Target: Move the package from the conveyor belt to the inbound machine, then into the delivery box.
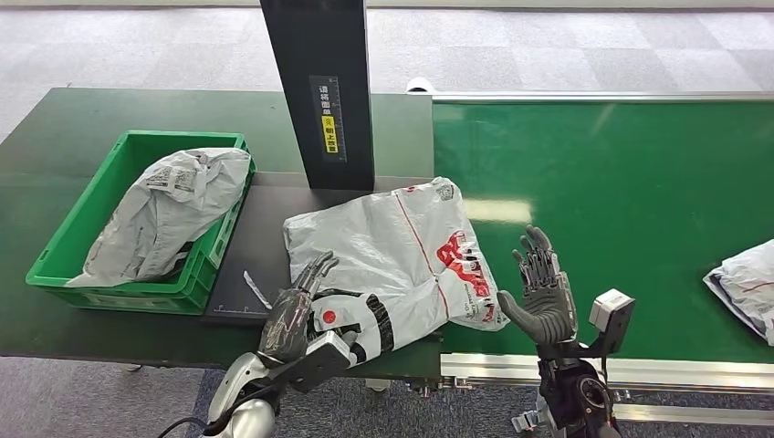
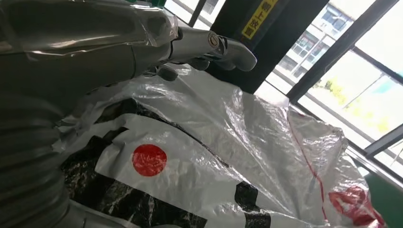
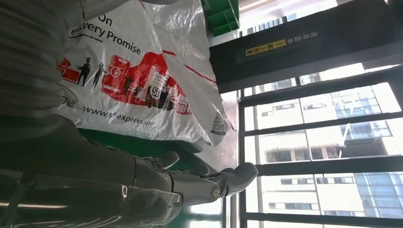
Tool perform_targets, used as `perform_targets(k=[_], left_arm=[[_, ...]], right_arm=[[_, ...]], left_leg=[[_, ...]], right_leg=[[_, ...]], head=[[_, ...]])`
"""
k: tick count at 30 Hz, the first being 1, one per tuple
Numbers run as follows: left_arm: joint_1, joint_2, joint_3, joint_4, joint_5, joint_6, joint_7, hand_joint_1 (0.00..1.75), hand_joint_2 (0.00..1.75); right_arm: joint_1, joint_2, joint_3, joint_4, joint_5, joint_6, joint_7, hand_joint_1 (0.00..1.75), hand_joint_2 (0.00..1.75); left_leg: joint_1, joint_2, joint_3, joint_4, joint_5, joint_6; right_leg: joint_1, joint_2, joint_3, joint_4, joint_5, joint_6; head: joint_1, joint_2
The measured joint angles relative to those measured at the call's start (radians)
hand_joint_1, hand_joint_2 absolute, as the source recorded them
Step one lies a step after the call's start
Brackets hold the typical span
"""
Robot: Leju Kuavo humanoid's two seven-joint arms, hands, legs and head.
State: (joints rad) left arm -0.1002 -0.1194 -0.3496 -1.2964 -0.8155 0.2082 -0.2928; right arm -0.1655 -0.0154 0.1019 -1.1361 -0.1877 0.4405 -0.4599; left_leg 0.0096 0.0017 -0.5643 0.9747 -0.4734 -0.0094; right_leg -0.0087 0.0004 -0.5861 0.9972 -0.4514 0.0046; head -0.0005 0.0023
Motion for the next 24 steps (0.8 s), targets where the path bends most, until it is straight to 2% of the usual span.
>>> perform_targets(k=[6,11,16,20,24], left_arm=[[-0.014,-0.005,-0.001,0.027,-0.020,-0.040,0.054,0.00,1.75],[-0.030,-0.015,0.015,0.038,-0.021,-0.032,0.066,0.00,1.75],[-0.038,-0.029,0.035,0.055,-0.018,-0.023,0.066,0.17,1.75],[-0.039,-0.036,0.047,0.064,-0.005,-0.029,0.066,1.59,1.75],[-0.040,-0.038,0.051,0.070,-0.002,-0.030,0.066,1.65,1.75]], right_arm=[[-0.002,0.000,-0.002,0.001,0.020,-0.013,0.003,0.00,1.75],[-0.010,0.007,-0.011,0.004,0.016,0.000,0.016,0.00,1.75],[-0.019,0.018,-0.021,0.012,0.002,0.023,0.023,0.00,1.75],[-0.023,0.022,-0.025,0.018,0.001,0.025,0.025,0.00,1.75],[-0.026,0.023,-0.026,0.021,0.001,0.027,0.025,0.00,1.75]], left_leg=[[0.000,0.000,0.000,0.000,0.000,0.000],[0.000,0.000,0.000,0.000,0.000,0.000],[0.000,0.000,0.000,0.000,0.000,0.000],[0.000,0.000,0.000,0.000,0.000,0.000],[0.000,0.000,0.000,0.000,0.000,0.000]], right_leg=[[0.000,0.000,0.000,0.000,0.000,0.000],[0.000,0.000,0.000,0.000,0.000,0.000],[0.000,0.000,0.000,0.000,0.000,0.000],[0.000,0.000,0.000,0.000,0.000,0.000],[0.000,0.000,0.000,0.000,0.000,0.000]], head=[[0.000,0.000],[0.000,0.000],[0.000,0.000],[0.000,0.000],[0.000,0.000]])
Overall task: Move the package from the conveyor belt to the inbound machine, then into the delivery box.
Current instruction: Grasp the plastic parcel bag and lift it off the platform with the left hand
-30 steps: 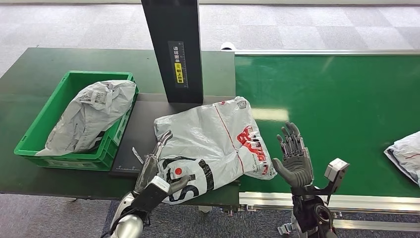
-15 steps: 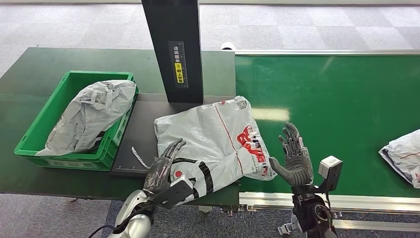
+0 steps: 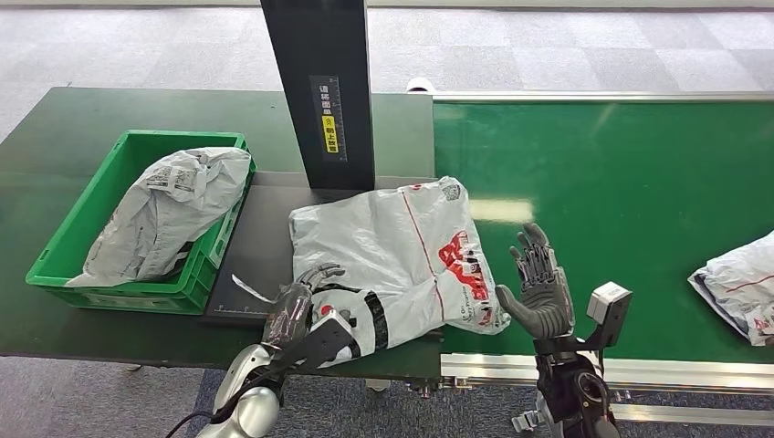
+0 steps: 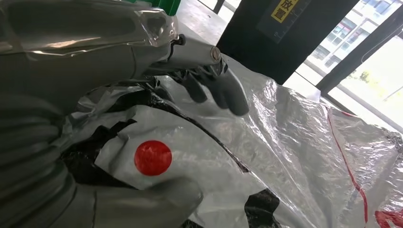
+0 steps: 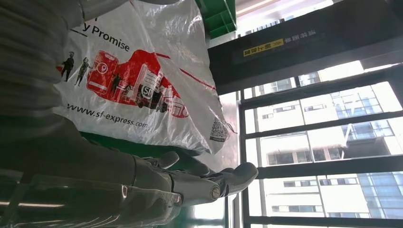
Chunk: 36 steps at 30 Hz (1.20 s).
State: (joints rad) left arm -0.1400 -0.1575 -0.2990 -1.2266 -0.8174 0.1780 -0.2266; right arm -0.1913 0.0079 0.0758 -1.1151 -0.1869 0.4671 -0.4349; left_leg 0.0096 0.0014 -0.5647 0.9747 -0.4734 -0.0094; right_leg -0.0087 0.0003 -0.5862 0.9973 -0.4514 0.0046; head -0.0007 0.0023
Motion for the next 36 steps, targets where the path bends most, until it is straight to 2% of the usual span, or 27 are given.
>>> perform_targets(k=[3,13,14,17,18,22,27,29,32,34,36], left_arm=[[-0.001,0.000,0.004,0.004,-0.002,0.000,0.000,1.75,1.75],[-0.004,0.000,0.011,0.035,-0.032,-0.010,0.020,1.75,1.75],[-0.004,0.000,0.011,0.039,-0.035,-0.012,0.023,1.49,1.75],[-0.004,0.000,0.012,0.050,-0.030,-0.002,0.016,0.18,1.75],[-0.004,-0.001,0.014,0.052,-0.015,0.013,0.001,0.00,1.75],[-0.002,-0.012,0.033,0.038,0.107,0.095,-0.100,0.00,1.75],[0.009,-0.021,0.048,-0.014,0.276,0.094,-0.204,0.00,1.75],[0.018,-0.027,0.054,-0.049,0.413,0.050,-0.252,0.00,1.75],[0.037,-0.032,0.062,-0.104,0.632,-0.086,-0.264,0.00,1.75],[0.049,-0.032,0.063,-0.130,0.691,-0.153,-0.254,0.00,1.75],[0.056,-0.027,0.058,-0.144,0.674,-0.186,-0.238,0.00,1.75]], right_arm=[[-0.002,0.000,-0.001,0.002,0.000,0.000,0.000,0.00,1.75],[-0.006,0.000,-0.004,0.011,-0.002,0.010,-0.009,0.00,1.75],[-0.006,0.000,-0.004,0.012,-0.002,0.010,-0.010,0.00,1.75],[-0.005,0.000,-0.004,0.014,-0.002,0.010,-0.012,0.00,1.75],[-0.005,0.000,-0.005,0.014,-0.002,0.010,-0.013,0.00,1.75],[0.000,0.001,-0.005,0.014,-0.002,0.007,-0.013,0.00,1.75],[0.005,0.003,-0.005,0.014,-0.006,0.005,-0.012,0.00,1.75],[0.005,0.003,-0.005,0.015,-0.008,0.003,-0.012,0.00,1.75],[0.005,0.003,-0.005,0.014,-0.010,0.002,-0.012,0.00,1.75],[0.005,0.003,-0.005,0.014,-0.010,0.002,-0.012,0.00,1.75],[0.005,0.003,-0.005,0.014,-0.010,0.003,-0.012,0.00,1.75]], left_leg=[[0.000,0.000,0.000,0.000,0.000,0.000],[0.000,0.000,0.000,0.000,0.000,0.000],[0.000,0.000,0.000,0.000,0.000,0.000],[0.000,0.000,0.000,0.000,0.000,0.000],[0.000,0.000,0.000,0.000,0.000,0.000],[0.000,0.000,0.000,0.000,0.000,0.000],[0.000,0.000,0.000,0.000,0.000,0.000],[0.000,0.000,0.000,0.000,0.000,0.000],[0.000,0.000,0.000,0.000,0.000,0.000],[0.000,0.000,0.000,0.000,0.000,0.000],[0.000,0.000,0.000,0.000,0.000,0.000]], right_leg=[[0.000,0.000,0.000,0.000,0.000,0.000],[0.000,0.000,0.000,0.000,0.000,0.000],[0.000,0.000,0.000,0.000,0.000,0.000],[0.000,0.000,0.000,0.000,0.000,0.000],[0.000,0.000,0.000,0.000,0.000,0.000],[0.000,0.000,0.000,0.000,0.000,0.000],[0.000,0.000,0.000,0.000,0.000,0.000],[0.000,0.000,0.000,0.000,0.000,0.000],[0.000,0.000,0.000,0.000,0.000,0.000],[0.000,0.000,0.000,0.000,0.000,0.000],[0.000,0.000,0.000,0.000,0.000,0.000]], head=[[0.000,0.000],[0.000,0.000],[0.000,0.000],[0.000,0.000],[0.000,0.000],[0.000,0.000],[0.000,0.000],[0.000,0.000],[0.000,0.000],[0.000,0.000],[0.000,0.000]])
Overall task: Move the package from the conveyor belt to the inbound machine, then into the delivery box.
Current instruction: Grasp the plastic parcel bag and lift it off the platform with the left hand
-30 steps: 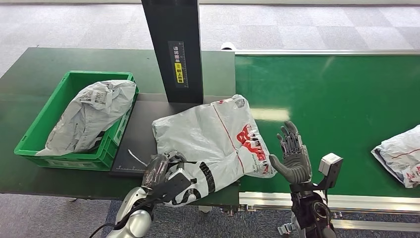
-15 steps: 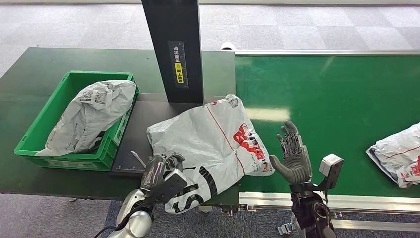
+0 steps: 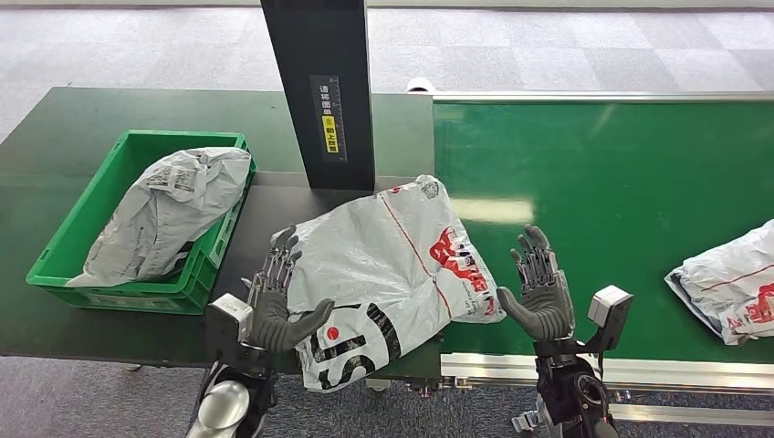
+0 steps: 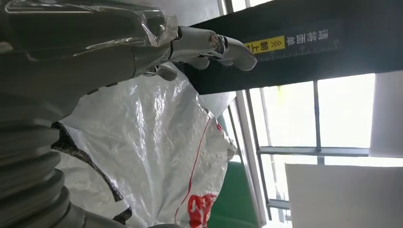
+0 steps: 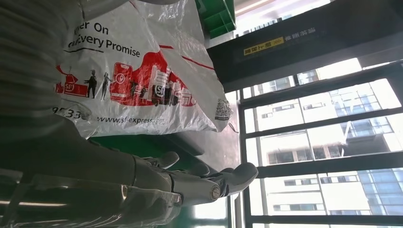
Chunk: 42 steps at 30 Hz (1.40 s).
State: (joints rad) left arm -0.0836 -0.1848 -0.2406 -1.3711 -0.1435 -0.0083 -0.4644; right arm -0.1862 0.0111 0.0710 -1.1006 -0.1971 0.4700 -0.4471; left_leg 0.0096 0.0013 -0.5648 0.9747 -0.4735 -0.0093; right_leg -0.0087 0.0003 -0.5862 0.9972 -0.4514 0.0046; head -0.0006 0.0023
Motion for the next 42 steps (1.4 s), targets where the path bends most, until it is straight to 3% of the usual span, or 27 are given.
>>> perform_targets(k=[4,13,20,28,32,42], left_arm=[[0.000,0.015,-0.033,0.003,-0.159,-0.012,0.063,0.00,1.75],[-0.042,0.044,-0.131,0.134,-0.573,0.081,0.203,0.00,1.75],[-0.088,0.048,-0.160,0.243,-0.722,0.082,0.275,0.00,1.75],[-0.131,0.045,-0.171,0.320,-0.777,0.082,0.297,0.00,1.75],[-0.142,0.042,-0.171,0.338,-0.782,0.095,0.299,1.72,1.75],[-0.144,0.038,-0.160,0.345,-0.722,0.131,0.242,1.75,1.75]], right_arm=[[0.000,0.000,0.000,0.000,0.001,0.008,0.000,0.00,1.75],[-0.003,0.000,0.000,0.000,0.004,0.015,-0.002,0.00,1.75],[-0.003,0.001,-0.002,0.000,0.017,0.017,-0.002,0.00,1.75],[-0.015,0.005,-0.010,0.004,0.019,0.018,0.005,0.00,1.75],[-0.018,0.007,-0.015,0.005,0.022,0.018,0.006,0.00,1.75],[-0.019,0.008,-0.019,0.006,0.021,0.018,0.010,0.00,1.75]], left_leg=[[0.000,0.000,0.000,0.000,0.000,0.000],[0.000,0.000,0.000,0.000,0.000,0.000],[0.000,0.000,0.000,0.000,0.000,0.000],[0.000,0.000,0.002,0.000,0.000,0.000],[0.000,0.000,0.002,0.000,0.000,0.000],[0.000,0.000,0.003,0.000,0.000,0.000]], right_leg=[[0.000,0.000,0.000,0.000,0.000,0.000],[0.000,0.000,0.000,0.000,0.000,0.000],[0.000,0.000,0.000,0.000,0.000,0.000],[0.000,0.000,0.002,0.000,0.000,0.000],[0.000,0.000,0.003,0.000,0.000,0.000],[0.000,0.000,0.003,0.000,0.000,0.000]], head=[[0.000,0.000],[0.000,0.000],[0.000,0.000],[0.000,0.000],[0.000,0.000],[0.000,0.000]])
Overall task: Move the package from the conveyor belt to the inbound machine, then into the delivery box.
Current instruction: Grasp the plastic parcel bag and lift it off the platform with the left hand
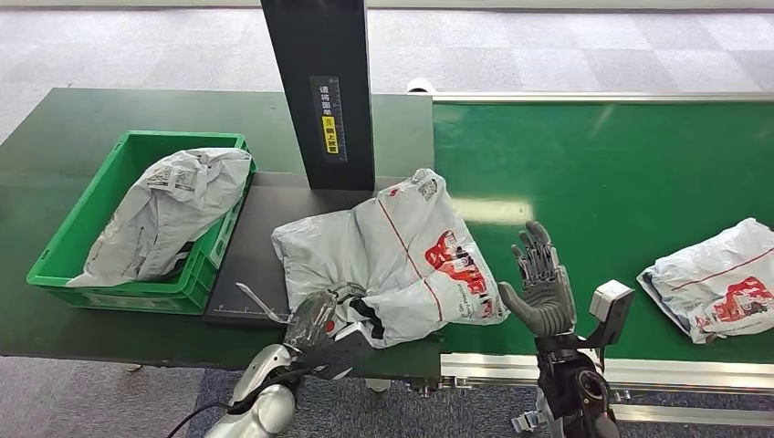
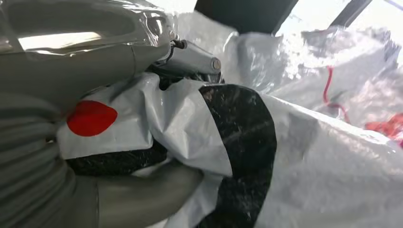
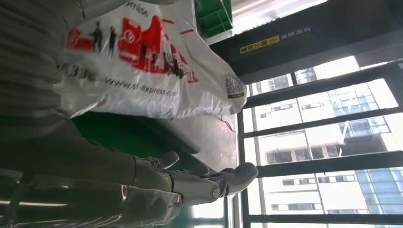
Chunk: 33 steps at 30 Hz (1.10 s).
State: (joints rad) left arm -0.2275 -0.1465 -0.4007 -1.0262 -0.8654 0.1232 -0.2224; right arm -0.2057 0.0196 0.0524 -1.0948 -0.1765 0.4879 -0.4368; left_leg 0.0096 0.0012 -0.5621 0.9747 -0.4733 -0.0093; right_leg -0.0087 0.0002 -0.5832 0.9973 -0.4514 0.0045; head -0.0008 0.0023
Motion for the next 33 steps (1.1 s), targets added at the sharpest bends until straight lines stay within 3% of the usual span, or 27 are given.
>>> perform_targets(k=[4,9,18,24,33], left_arm=[[0.024,-0.010,0.046,-0.068,0.126,0.115,-0.092,1.75,1.75],[0.041,-0.018,0.071,-0.115,0.168,0.166,-0.139,1.75,1.75],[0.070,-0.024,0.099,-0.268,0.292,0.454,-0.407,1.75,1.75],[0.090,-0.024,0.104,-0.377,0.299,0.554,-0.466,1.75,1.75],[0.110,-0.056,0.198,-0.743,0.113,0.569,-0.474,1.75,1.75]], right_arm=[[0.001,0.000,-0.009,0.000,-0.015,0.000,0.002,0.00,1.75],[0.002,-0.001,-0.009,0.000,-0.020,-0.001,0.002,0.00,1.75],[0.002,-0.001,-0.009,0.000,-0.050,-0.009,0.002,0.00,1.75],[0.003,-0.002,-0.008,0.000,-0.065,-0.016,0.002,0.00,1.75],[0.016,-0.011,0.002,0.000,-0.087,-0.031,-0.009,0.00,1.75]], left_leg=[[0.000,0.000,-0.001,0.000,0.000,0.000],[0.000,0.000,-0.001,0.000,0.000,0.000],[0.000,0.000,-0.002,0.000,0.000,0.000],[0.000,0.000,-0.002,0.000,0.000,0.000],[0.000,0.000,-0.002,0.000,0.000,0.000]], right_leg=[[0.000,0.000,-0.001,0.000,0.000,0.000],[0.000,0.000,-0.001,0.000,0.000,0.000],[0.000,0.000,-0.002,0.000,0.000,0.000],[0.000,0.000,-0.002,0.000,0.000,0.000],[0.000,0.000,-0.003,0.000,0.000,0.000]], head=[[0.000,0.000],[0.000,0.000],[0.000,0.000],[0.000,0.000],[0.000,0.000]])
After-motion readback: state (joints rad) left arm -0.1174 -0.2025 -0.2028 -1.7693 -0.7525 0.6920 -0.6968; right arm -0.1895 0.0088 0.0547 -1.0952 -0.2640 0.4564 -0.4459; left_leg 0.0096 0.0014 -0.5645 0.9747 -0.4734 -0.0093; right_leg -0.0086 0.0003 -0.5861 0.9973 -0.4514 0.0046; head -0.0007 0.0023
